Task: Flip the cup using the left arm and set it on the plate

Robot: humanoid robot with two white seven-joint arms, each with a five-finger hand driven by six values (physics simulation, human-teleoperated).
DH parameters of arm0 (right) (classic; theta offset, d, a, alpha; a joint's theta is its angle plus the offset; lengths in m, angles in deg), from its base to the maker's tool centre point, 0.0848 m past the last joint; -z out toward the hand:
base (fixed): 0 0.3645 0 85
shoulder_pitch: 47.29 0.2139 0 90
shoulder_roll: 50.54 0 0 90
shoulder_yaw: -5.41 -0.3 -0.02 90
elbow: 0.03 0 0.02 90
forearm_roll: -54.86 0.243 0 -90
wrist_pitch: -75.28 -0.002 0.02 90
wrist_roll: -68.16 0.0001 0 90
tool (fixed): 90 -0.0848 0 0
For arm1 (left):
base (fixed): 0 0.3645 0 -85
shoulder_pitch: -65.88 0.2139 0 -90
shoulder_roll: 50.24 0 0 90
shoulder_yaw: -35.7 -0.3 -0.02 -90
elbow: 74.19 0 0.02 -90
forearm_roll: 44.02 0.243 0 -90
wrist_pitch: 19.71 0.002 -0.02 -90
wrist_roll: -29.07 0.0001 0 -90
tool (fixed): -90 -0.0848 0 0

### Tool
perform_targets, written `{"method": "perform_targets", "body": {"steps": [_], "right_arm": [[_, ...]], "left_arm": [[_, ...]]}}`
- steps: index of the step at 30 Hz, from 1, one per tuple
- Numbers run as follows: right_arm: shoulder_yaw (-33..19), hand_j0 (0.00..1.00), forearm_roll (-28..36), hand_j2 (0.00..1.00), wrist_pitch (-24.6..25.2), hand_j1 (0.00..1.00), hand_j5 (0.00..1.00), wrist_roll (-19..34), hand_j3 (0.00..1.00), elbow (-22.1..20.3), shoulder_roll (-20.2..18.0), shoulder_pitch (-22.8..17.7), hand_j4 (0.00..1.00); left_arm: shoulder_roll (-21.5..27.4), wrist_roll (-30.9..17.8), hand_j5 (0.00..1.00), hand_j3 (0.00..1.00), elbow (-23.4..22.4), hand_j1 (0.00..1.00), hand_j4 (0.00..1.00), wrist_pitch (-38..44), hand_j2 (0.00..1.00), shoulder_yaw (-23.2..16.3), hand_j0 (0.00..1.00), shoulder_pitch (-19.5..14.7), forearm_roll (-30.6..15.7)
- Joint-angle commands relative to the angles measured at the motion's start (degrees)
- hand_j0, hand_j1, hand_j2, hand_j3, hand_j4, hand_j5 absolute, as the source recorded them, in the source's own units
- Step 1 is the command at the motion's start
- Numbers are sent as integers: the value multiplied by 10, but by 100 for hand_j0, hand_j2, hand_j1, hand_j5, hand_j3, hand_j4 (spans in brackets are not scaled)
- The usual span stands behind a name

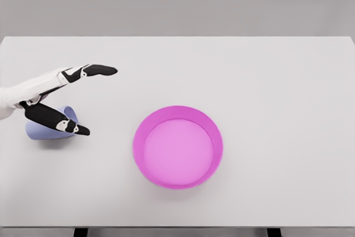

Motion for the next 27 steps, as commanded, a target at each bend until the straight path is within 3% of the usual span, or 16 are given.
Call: {"method": "perform_targets", "body": {"steps": [1, 14, 16, 19, 25, 27], "right_arm": [[1, 100, -2, 100, 0, 100, 100, 1, 100, -3, 0, 0, 100], [-1, 100, -2, 100, 0, 100, 100, 0, 100, 2, 0, -2, 100], [-1, 100, -2, 100, 0, 100, 100, 0, 100, 2, 0, -1, 100], [-1, 100, -2, 100, 0, 100, 100, 0, 100, 2, 0, -1, 100], [-1, 100, -2, 100, 0, 100, 100, 1, 100, 2, 0, -1, 100], [-1, 100, -2, 100, 0, 100, 100, 0, 100, 2, 0, -1, 100]], "left_arm": [[1, 0, 100, 100, 0, 100, 100, 1, 100, -2, 100, 0, -4], [38, 0, 100, 100, 0, 100, 100, 16, 100, 6, 100, 41, 1], [32, 0, 100, 100, 0, 100, 100, 82, 100, 7, 100, 49, 56], [31, 0, 100, 100, 0, 100, 100, 106, 100, 72, 100, 101, 116], [33, 0, 100, 100, 0, 100, 100, 143, 100, 98, 100, 104, 120], [38, 0, 100, 100, 0, 100, 100, 165, 100, 98, 100, 109, 144]]}}
